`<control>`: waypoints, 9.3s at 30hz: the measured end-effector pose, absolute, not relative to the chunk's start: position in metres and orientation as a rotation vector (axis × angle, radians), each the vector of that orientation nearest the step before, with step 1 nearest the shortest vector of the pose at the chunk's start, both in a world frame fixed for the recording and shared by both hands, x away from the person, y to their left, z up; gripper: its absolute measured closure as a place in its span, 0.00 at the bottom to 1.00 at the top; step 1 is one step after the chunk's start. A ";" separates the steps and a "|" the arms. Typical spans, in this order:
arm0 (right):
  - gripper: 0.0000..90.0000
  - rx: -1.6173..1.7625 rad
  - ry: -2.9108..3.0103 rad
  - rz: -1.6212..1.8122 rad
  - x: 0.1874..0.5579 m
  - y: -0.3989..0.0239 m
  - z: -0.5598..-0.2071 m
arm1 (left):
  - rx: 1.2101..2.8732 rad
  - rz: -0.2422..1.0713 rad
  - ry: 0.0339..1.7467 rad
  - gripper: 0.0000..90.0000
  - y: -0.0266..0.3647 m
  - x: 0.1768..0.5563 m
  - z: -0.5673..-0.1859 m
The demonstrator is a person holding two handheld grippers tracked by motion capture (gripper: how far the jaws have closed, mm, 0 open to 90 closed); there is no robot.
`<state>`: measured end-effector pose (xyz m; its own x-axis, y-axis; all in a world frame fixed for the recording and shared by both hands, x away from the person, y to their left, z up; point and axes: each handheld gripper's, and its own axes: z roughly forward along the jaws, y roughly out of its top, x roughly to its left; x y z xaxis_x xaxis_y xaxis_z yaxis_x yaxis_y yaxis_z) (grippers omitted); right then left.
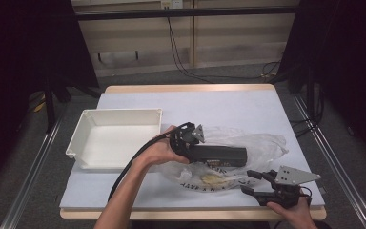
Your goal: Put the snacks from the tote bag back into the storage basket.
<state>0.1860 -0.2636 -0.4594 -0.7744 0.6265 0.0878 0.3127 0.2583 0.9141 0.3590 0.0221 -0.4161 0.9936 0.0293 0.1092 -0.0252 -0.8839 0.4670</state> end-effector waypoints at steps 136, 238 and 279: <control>0.01 0.870 1.984 1.557 0.181 -0.285 -0.463 | 2.575 0.075 0.080 0.47 0.099 0.352 -0.325; 0.00 0.863 2.077 1.564 0.186 -0.283 -0.469 | 2.677 0.190 0.463 0.48 0.288 0.423 -0.382; 0.00 0.855 2.109 1.547 0.184 -0.279 -0.470 | 2.704 0.149 0.637 0.41 0.276 0.454 -0.416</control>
